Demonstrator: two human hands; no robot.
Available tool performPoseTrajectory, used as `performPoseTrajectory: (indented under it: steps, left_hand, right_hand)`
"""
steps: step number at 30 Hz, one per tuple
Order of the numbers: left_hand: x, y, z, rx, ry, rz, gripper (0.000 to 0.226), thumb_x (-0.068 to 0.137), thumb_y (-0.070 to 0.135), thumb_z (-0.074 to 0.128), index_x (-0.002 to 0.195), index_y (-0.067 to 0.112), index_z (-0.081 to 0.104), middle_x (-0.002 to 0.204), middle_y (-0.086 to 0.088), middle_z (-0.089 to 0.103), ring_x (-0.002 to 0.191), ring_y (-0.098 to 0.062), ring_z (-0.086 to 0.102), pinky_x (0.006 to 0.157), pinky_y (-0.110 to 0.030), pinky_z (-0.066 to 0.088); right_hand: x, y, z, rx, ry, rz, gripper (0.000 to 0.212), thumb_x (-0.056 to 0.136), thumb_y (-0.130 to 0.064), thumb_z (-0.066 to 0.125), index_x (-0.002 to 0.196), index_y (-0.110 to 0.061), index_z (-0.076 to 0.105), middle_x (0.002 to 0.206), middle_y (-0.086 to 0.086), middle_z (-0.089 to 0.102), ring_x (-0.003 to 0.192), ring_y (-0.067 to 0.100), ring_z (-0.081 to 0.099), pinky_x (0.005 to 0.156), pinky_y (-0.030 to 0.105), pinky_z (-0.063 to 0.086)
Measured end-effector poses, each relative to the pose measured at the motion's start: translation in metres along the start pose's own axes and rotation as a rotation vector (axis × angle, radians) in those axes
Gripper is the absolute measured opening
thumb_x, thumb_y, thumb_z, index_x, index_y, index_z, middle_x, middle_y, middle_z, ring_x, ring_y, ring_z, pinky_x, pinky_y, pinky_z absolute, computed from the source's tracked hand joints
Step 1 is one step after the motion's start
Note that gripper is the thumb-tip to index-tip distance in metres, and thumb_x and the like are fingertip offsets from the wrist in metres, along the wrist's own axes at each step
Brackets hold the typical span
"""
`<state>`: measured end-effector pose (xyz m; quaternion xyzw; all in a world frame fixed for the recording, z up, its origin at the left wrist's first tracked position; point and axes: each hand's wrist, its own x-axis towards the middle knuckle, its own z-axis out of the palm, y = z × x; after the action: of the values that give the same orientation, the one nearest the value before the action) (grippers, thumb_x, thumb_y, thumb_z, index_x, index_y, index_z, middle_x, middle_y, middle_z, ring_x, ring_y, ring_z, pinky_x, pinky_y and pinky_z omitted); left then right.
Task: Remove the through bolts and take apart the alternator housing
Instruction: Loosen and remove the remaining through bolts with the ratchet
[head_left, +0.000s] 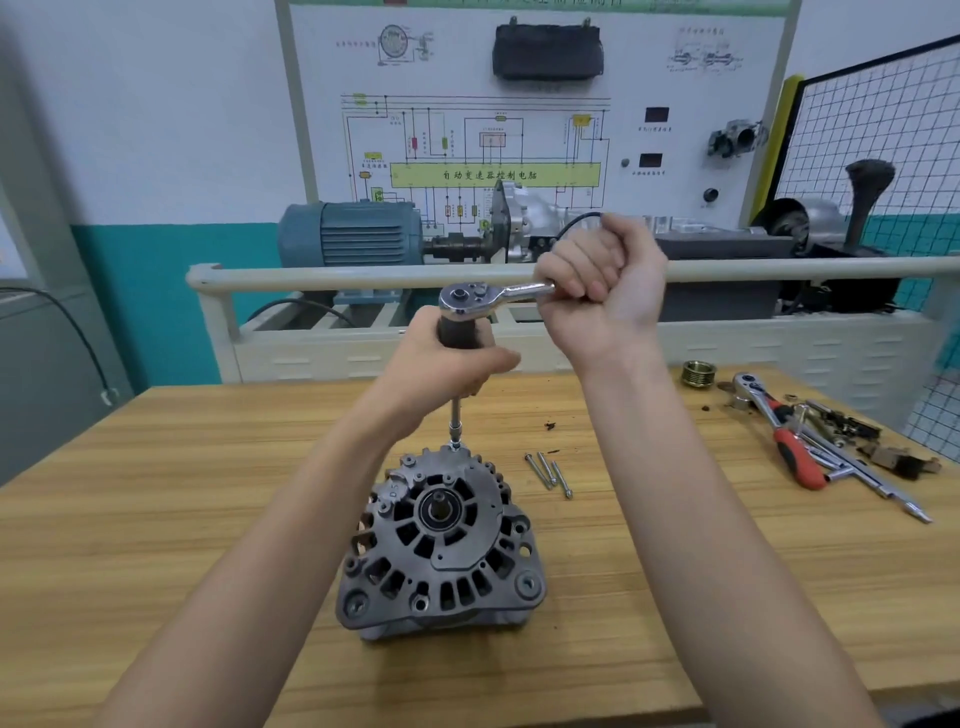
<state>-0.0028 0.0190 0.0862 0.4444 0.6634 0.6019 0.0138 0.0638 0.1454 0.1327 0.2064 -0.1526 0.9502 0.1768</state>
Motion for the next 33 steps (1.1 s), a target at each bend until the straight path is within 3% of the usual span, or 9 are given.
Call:
performPoseTrajectory:
  steps: [3,6,10,14,16,20,24,29,33]
  left_hand:
    - [0.002,0.001,-0.001,-0.073,-0.126,0.043,0.031,0.072,0.011,0.067,0.048,0.021,0.051,0.043,-0.002,0.040,0.042,-0.018,0.034,0.047,-0.025,0.031]
    - [0.005,-0.002,0.003,-0.138,-0.113,0.038,0.039,0.074,0.009,0.063,0.043,0.023,0.043,0.041,0.003,0.032,0.037,-0.015,0.027,0.046,-0.022,0.025]
    - [0.006,-0.007,0.009,-0.178,0.146,0.034,0.038,0.072,0.010,0.059,0.041,0.023,0.040,0.039,0.006,0.032,0.037,-0.013,0.024,0.044,-0.019,0.025]
    - [0.004,-0.009,0.024,-0.133,0.373,0.051,0.038,0.077,-0.003,0.059,0.050,0.012,0.038,0.045,0.001,0.030,0.046,-0.016,0.023,0.049,-0.029,0.021]
    - [0.002,-0.009,0.020,-0.103,0.291,0.053,0.036,0.075,0.002,0.064,0.049,0.015,0.041,0.045,0.001,0.032,0.045,-0.016,0.026,0.049,-0.028,0.024]
    - [0.002,-0.003,-0.001,-0.133,-0.128,0.096,0.026,0.070,0.010,0.069,0.052,0.021,0.052,0.044,0.001,0.041,0.040,-0.017,0.035,0.047,-0.024,0.033]
    - [0.004,-0.001,-0.004,-0.064,-0.212,0.079,0.033,0.074,0.012,0.070,0.049,0.017,0.050,0.038,0.000,0.040,0.035,-0.017,0.034,0.044,-0.023,0.031]
    - [0.005,-0.006,0.006,-0.186,0.106,0.041,0.038,0.072,0.010,0.059,0.041,0.022,0.040,0.037,0.006,0.030,0.034,-0.013,0.023,0.042,-0.018,0.023]
    - [0.001,-0.008,0.016,-0.176,0.369,0.018,0.027,0.067,0.013,0.057,0.050,0.012,0.036,0.048,-0.002,0.031,0.043,-0.016,0.022,0.048,-0.029,0.020]
  right_hand:
    - [0.020,-0.003,-0.001,0.063,0.021,0.183,0.053,0.095,-0.014,0.036,0.042,-0.016,0.029,0.033,-0.006,0.025,0.024,0.009,0.023,0.030,0.018,0.019]
    - [0.019,-0.003,-0.001,0.066,0.025,0.159,0.050,0.092,-0.012,0.038,0.043,-0.016,0.029,0.033,-0.006,0.025,0.024,0.009,0.023,0.029,0.018,0.019]
    - [-0.009,0.007,-0.007,0.009,0.010,-0.117,0.053,0.095,-0.012,0.036,0.042,-0.018,0.031,0.035,-0.006,0.023,0.028,0.007,0.020,0.031,0.020,0.022]
    - [-0.030,0.011,-0.003,-0.108,-0.032,-0.284,0.054,0.096,-0.012,0.034,0.043,-0.019,0.031,0.037,-0.006,0.023,0.032,0.008,0.019,0.035,0.022,0.024]
    - [-0.023,0.003,-0.001,-0.103,-0.027,-0.193,0.054,0.095,-0.012,0.034,0.042,-0.018,0.031,0.036,-0.006,0.023,0.030,0.008,0.019,0.033,0.021,0.023]
    - [0.009,-0.006,0.001,-0.015,0.028,0.127,0.054,0.093,-0.012,0.036,0.040,-0.016,0.030,0.033,-0.006,0.024,0.025,0.007,0.021,0.031,0.018,0.019]
    - [0.026,-0.005,0.004,-0.006,0.043,0.253,0.044,0.084,-0.008,0.041,0.043,-0.015,0.029,0.032,-0.005,0.026,0.023,0.009,0.024,0.032,0.016,0.018]
    - [0.002,0.006,0.000,-0.031,0.038,-0.047,0.053,0.094,-0.012,0.038,0.042,-0.018,0.029,0.036,-0.007,0.022,0.028,0.007,0.018,0.031,0.019,0.020]
    - [-0.030,0.024,0.003,-0.174,-0.057,-0.317,0.054,0.096,-0.013,0.035,0.042,-0.020,0.031,0.037,-0.006,0.023,0.032,0.009,0.019,0.036,0.022,0.025]
